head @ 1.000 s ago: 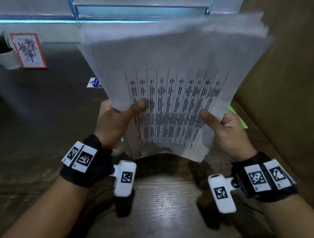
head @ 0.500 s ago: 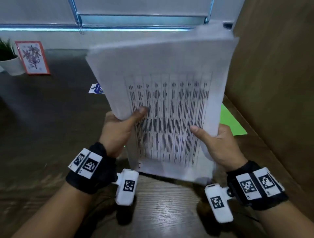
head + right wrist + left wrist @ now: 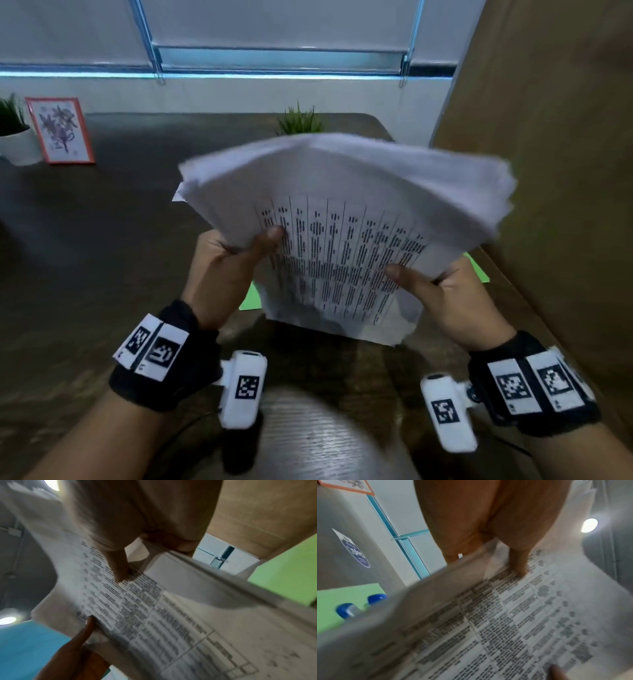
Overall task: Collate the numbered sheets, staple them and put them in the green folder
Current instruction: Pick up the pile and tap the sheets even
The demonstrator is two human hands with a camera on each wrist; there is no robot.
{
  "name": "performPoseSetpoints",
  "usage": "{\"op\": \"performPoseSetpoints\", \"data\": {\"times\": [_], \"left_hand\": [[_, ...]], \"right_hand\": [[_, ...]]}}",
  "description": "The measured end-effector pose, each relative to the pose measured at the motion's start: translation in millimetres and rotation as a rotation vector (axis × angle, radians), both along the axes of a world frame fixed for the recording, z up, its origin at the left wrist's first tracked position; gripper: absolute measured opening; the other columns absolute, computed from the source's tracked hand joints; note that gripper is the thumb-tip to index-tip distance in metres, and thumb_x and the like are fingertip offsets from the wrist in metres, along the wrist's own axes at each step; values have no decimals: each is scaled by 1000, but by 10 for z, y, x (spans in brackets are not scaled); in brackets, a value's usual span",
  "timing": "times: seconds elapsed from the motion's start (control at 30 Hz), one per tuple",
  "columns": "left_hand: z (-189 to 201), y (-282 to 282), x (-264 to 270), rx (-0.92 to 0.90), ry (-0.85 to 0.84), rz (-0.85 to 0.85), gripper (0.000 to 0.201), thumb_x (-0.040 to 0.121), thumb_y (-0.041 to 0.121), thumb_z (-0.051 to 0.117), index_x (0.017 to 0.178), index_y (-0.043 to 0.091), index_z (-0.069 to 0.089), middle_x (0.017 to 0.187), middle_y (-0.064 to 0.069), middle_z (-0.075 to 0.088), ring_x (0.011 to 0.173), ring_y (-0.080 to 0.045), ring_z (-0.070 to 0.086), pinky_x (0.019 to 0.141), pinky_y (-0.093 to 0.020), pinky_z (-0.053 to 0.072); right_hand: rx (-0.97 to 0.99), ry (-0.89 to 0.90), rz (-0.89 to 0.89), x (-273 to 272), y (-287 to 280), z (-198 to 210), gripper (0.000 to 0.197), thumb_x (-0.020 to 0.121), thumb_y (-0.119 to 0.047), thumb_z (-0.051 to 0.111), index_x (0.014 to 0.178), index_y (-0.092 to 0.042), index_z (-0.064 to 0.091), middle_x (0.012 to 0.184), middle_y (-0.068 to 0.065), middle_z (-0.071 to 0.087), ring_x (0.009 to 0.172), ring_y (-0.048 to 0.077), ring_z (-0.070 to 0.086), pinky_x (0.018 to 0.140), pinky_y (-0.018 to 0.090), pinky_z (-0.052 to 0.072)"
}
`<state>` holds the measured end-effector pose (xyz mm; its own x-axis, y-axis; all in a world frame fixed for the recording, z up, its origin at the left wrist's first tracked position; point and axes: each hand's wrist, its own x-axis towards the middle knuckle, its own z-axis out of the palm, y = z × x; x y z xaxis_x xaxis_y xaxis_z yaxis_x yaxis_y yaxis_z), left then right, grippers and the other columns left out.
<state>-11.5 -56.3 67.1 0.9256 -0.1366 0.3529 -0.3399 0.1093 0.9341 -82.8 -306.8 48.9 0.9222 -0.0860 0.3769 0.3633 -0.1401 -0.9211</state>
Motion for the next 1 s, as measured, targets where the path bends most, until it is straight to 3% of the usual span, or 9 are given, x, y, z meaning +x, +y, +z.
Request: {"op": "performPoseSetpoints", "data": {"times": [0.17, 0.27, 0.33, 0.43, 0.5, 0.67, 0.83, 0.9, 1.0], "left_hand": [[55, -13, -31, 99, -139, 153, 17, 89, 9, 69, 86, 26, 73, 75, 28, 72, 73, 8, 67, 68, -16, 53], [156, 114, -26, 310, -516, 330, 11, 96, 12, 63, 95, 22, 67, 77, 37, 64, 68, 7, 56, 66, -10, 45], [239, 227, -29, 449, -745, 340, 10, 97, 16, 53, 98, 17, 63, 81, 20, 65, 72, 3, 51, 73, -7, 40], [207, 275, 58, 629, -823, 292, 19, 93, 13, 59, 89, 16, 78, 84, 20, 68, 77, -6, 59, 93, -38, 50], [93, 176, 40, 785, -838, 279, 25, 82, 5, 62, 95, 19, 78, 93, 8, 76, 82, -16, 69, 102, -51, 42], [-87, -63, -79, 920, -792, 96, 35, 71, 9, 62, 98, 27, 76, 92, 11, 75, 84, -16, 67, 108, -51, 33], [-156, 267, 295, 971, -566, 485, 47, 75, 44, 67, 119, 27, 68, 109, 1, 73, 102, -27, 65, 106, -53, 38], [-172, 484, 420, 783, -275, 526, 82, 69, 46, 85, 141, 29, 49, 138, 1, 59, 125, -24, 55, 110, -45, 39], [-148, 524, 442, 220, 74, 105, 99, 64, 27, 92, 147, 20, 37, 139, 2, 60, 126, -16, 58, 97, -38, 54]], "right_hand": [[-47, 54, -23, -15, 56, 51, 22, 85, -14, 64, 107, -11, 69, 105, -4, 76, 99, 11, 71, 78, 24, 56], [17, -71, -113, -50, -64, 206, 71, 78, -34, 79, 139, -20, 46, 128, 3, 66, 110, 15, 66, 88, 31, 56], [-112, -216, -253, -149, -158, 364, 105, 70, -38, 86, 152, -28, 22, 144, 5, 49, 127, 19, 55, 100, 41, 50], [-504, -359, -343, -288, -133, 521, 113, 69, -26, 89, 154, -8, 17, 154, 1, 35, 143, 13, 35, 115, 42, 36], [-695, -363, -272, -291, -41, 446, 95, 76, -29, 86, 151, -10, 31, 154, -3, 36, 143, 12, 35, 116, 43, 34], [-654, -231, -72, -165, 43, 140, 41, 80, -10, 54, 112, -27, 74, 105, -10, 75, 96, 8, 70, 76, 37, 57], [-284, -167, -152, -51, -164, 118, 28, 90, -14, 66, 86, -41, 74, 82, -27, 71, 75, -6, 64, 67, 18, 51], [-135, -118, -202, 1, -326, 118, 21, 85, -22, 68, 82, -40, 77, 83, -19, 72, 76, 3, 65, 69, 24, 53], [84, -73, -168, 46, -492, 103, 14, 83, -21, 69, 88, -30, 78, 93, -7, 76, 90, 15, 69, 83, 34, 55]]}}
